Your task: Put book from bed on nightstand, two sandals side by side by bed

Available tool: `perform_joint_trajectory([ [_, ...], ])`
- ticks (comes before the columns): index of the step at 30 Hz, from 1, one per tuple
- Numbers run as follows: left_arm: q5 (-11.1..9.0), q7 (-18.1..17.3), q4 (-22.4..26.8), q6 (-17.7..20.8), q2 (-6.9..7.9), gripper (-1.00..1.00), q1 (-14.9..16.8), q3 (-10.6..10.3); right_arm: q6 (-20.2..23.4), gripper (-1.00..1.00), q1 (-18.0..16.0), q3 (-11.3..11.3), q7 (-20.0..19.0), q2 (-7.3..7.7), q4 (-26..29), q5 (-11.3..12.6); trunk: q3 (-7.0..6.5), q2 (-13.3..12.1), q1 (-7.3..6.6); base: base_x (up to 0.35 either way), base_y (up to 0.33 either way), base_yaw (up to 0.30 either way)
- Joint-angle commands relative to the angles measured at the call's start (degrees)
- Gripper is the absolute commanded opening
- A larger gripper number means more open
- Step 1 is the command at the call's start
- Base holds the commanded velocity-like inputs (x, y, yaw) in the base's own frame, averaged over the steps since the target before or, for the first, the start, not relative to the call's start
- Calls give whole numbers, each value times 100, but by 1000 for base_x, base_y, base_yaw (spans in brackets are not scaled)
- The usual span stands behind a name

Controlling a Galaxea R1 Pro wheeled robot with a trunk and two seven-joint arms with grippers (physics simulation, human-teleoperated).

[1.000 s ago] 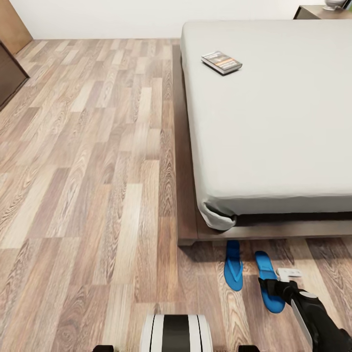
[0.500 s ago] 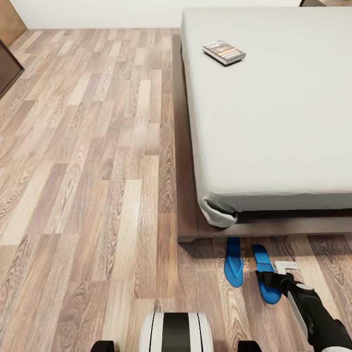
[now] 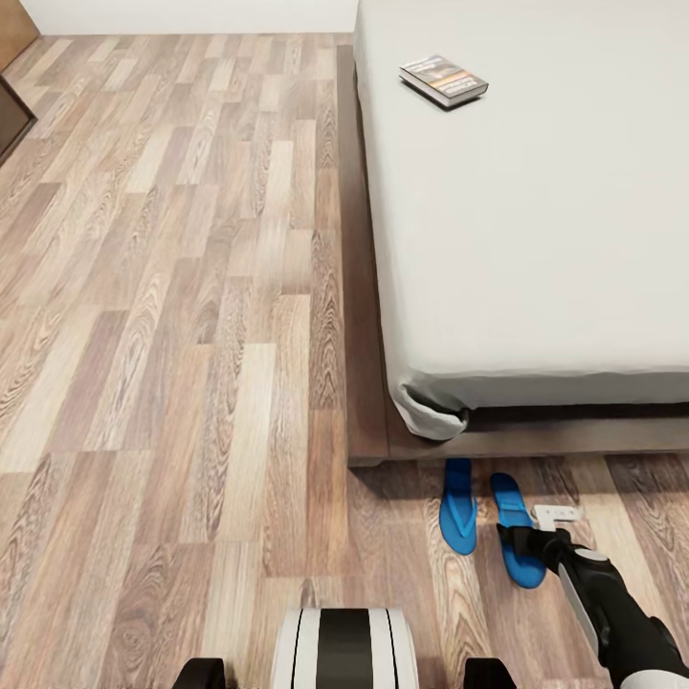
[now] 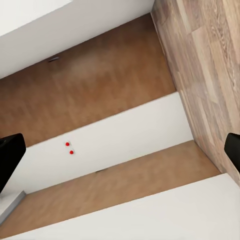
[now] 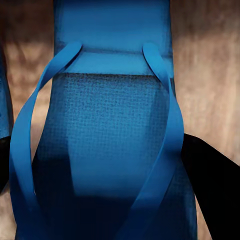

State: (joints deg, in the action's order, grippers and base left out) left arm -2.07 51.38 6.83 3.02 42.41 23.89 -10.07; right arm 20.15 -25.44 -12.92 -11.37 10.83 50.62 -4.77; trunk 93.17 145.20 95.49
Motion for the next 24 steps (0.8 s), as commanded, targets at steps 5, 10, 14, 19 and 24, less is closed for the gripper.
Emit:
perform_joint_trajectory([
  [5,-22,11,7,51,2,100,1,-40,16,-100,-11,-8,-50,-60,9,-56,3,1,-1,0,6,0],
  [10,-22,7,6,54,1,100,1,-41,9,-100,-13,-2,-49,-74,9,-58,3,1,-1,0,105,0],
  [14,-17,5,4,44,2,100,1,-46,3,-100,-15,-1,-49,-72,9,-59,3,1,-1,0,46,0],
  [19,-14,4,3,46,-2,100,1,-53,-1,-100,-71,-7,-48,-64,-2,-59,3,1,-1,0,12,0],
  [24,-13,6,3,66,-4,100,1,-56,-8,-100,-95,-14,29,-35,-58,-61,3,1,-1,0,2,0],
])
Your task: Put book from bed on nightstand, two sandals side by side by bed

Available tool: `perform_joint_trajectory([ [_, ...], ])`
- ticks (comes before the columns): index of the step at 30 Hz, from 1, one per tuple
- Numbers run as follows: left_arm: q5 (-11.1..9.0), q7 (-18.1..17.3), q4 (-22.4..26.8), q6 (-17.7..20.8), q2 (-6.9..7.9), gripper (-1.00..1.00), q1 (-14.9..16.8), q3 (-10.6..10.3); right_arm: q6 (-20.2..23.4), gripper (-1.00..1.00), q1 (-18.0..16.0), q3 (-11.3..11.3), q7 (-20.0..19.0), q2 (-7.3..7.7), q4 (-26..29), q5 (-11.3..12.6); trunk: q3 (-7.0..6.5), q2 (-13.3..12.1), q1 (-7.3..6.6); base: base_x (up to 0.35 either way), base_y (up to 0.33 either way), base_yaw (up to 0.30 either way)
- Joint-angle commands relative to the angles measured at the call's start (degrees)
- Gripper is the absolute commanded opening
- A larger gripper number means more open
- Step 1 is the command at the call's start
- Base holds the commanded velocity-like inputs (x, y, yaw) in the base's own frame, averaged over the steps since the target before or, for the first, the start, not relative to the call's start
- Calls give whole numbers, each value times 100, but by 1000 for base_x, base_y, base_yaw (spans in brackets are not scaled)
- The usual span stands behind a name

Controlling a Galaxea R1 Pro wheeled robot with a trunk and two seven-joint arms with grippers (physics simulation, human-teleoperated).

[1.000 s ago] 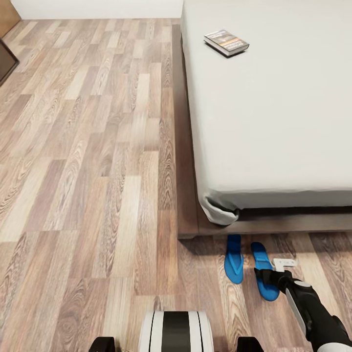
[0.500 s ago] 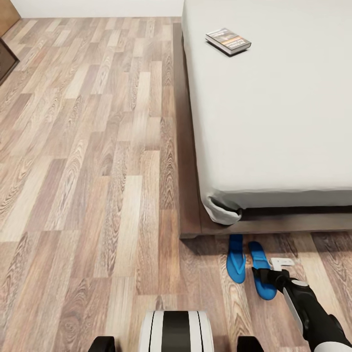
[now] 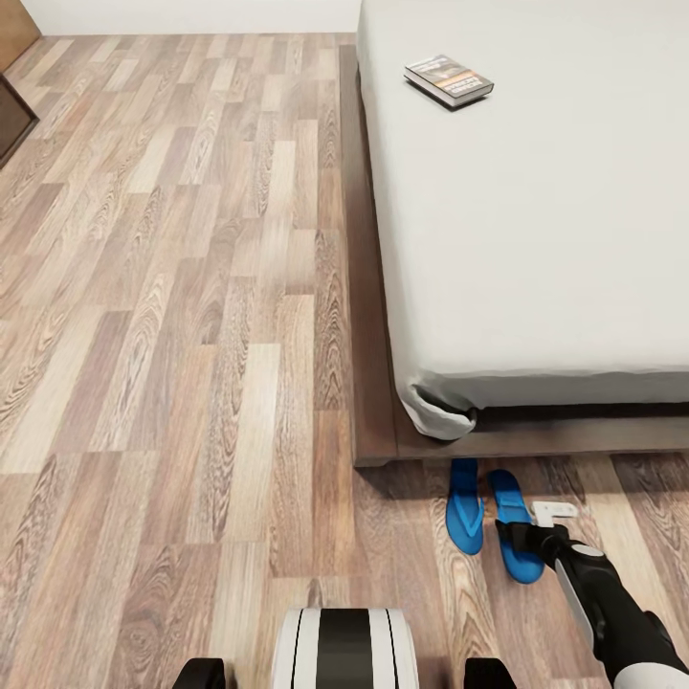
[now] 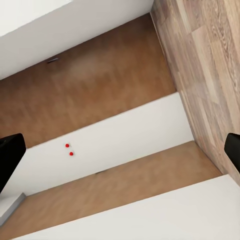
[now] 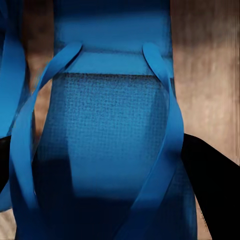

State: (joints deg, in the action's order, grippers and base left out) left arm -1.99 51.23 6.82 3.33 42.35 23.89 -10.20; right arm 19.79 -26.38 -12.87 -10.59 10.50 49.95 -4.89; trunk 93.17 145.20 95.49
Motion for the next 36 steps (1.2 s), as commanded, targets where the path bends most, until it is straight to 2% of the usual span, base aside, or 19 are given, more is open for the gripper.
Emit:
perform_joint_trajectory([
  [1,-21,23,3,40,2,100,1,-43,25,-100,-4,-20,-12,3,2,-50,3,1,-1,0,0,0],
  [36,-13,24,-5,54,-7,100,1,-48,-320,-100,-80,-31,83,6,-17,-29,3,1,-1,8,0,0],
])
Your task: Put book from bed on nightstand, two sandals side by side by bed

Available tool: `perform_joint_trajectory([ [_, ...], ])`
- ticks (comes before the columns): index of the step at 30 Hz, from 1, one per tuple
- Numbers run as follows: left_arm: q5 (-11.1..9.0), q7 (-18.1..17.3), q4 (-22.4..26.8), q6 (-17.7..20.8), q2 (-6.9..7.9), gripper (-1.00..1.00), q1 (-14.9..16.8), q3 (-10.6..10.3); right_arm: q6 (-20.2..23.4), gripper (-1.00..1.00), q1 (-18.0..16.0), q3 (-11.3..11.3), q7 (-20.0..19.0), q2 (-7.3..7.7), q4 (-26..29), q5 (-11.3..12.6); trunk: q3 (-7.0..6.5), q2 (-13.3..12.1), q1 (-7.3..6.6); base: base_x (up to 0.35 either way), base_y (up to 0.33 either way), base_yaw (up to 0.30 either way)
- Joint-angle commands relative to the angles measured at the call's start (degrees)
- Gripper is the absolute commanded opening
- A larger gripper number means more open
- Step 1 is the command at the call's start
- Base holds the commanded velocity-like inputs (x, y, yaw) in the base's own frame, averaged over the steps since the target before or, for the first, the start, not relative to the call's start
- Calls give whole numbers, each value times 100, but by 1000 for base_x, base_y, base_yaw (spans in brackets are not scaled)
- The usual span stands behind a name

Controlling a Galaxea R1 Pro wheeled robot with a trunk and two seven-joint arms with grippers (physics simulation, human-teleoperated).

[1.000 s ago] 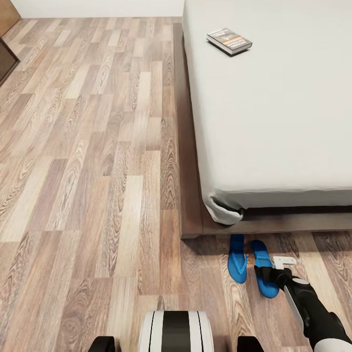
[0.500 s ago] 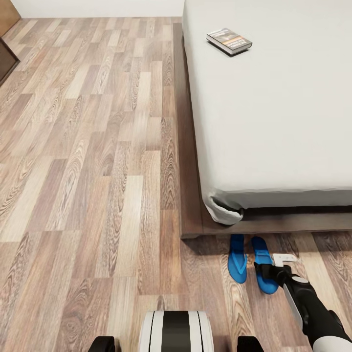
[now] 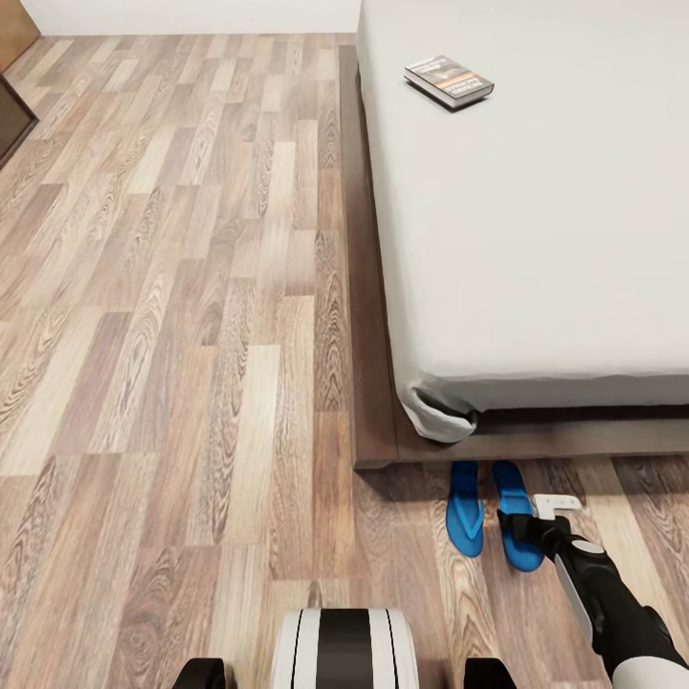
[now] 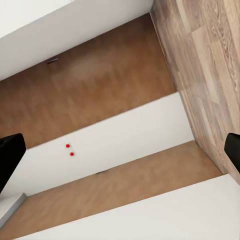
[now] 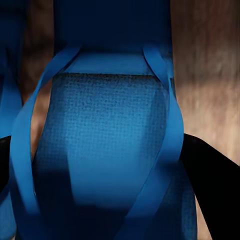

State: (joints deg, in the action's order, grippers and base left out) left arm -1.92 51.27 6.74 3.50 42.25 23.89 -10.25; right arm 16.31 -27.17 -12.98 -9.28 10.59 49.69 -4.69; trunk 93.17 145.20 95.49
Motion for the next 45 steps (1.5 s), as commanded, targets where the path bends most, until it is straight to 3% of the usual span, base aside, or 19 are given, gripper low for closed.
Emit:
perform_joint_trajectory([
  [1,-20,22,3,37,0,100,1,-43,21,-100,-6,-20,-48,-2,5,-47,3,1,-1,20,0,0],
  [13,-19,23,3,38,-2,100,1,-46,-14,-100,-52,-20,-48,-5,-122,-35,3,1,-1,4,0,0],
  [24,-19,19,3,45,-2,100,-25,-46,-300,-100,-59,-36,-48,-15,-181,-24,3,1,-1,13,0,0],
  [45,-19,21,12,45,-13,100,-201,-38,-321,-100,-139,-37,-48,-20,-309,-23,3,1,-1,67,26,0],
])
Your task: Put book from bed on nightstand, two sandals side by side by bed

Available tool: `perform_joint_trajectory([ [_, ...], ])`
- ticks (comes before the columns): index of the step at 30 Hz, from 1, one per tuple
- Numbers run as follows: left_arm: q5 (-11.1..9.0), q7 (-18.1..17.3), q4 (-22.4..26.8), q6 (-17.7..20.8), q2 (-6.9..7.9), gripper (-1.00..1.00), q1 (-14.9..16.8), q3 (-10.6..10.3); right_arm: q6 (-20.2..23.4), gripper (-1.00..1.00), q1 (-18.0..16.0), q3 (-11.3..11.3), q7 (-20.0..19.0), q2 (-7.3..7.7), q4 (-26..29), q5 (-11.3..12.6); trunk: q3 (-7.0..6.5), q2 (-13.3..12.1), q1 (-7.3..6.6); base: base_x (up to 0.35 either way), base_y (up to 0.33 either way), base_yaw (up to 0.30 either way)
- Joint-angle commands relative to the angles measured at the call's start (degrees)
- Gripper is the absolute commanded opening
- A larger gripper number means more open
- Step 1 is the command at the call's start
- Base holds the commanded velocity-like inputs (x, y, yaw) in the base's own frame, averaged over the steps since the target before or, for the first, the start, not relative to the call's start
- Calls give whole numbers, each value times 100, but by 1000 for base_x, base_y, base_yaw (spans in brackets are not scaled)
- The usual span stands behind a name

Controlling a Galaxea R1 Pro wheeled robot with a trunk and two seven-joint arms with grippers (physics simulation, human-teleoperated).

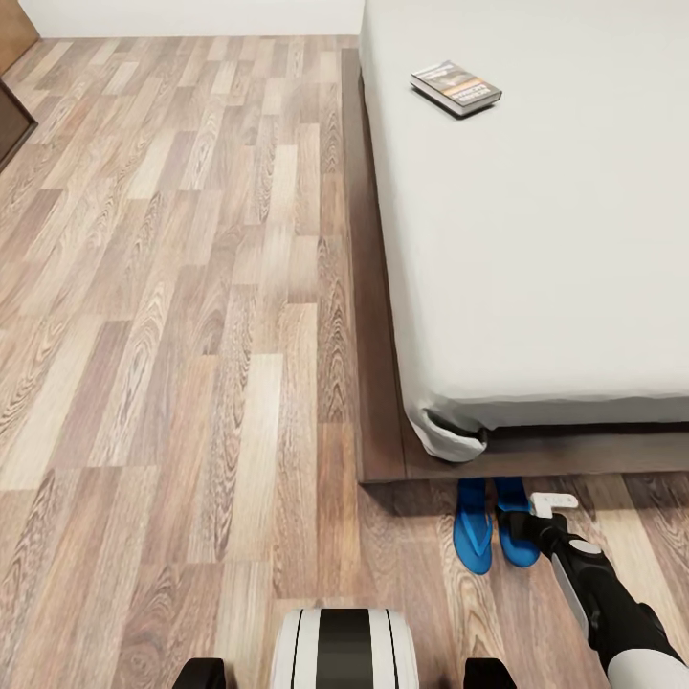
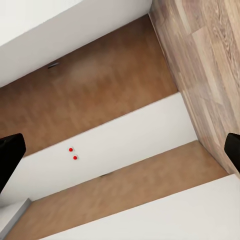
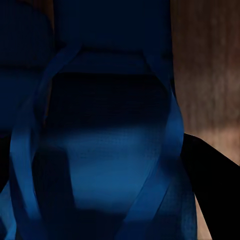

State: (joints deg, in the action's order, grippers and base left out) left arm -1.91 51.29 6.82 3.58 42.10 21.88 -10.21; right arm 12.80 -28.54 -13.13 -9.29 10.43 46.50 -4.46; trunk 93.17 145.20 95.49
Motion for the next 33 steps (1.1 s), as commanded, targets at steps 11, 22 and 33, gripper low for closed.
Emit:
perform_joint_trajectory([
  [11,-20,22,4,38,0,100,1,-43,29,-100,-2,-23,-47,17,1,-47,3,1,0,11,-47,0],
  [22,-20,22,4,38,-1,100,1,-43,29,-100,-2,-23,-47,5,0,-47,3,1,0,0,-18,0],
  [33,-21,25,3,38,-4,100,1,-44,29,-100,-2,-23,-47,2,0,-47,3,1,0,0,0,0],
])
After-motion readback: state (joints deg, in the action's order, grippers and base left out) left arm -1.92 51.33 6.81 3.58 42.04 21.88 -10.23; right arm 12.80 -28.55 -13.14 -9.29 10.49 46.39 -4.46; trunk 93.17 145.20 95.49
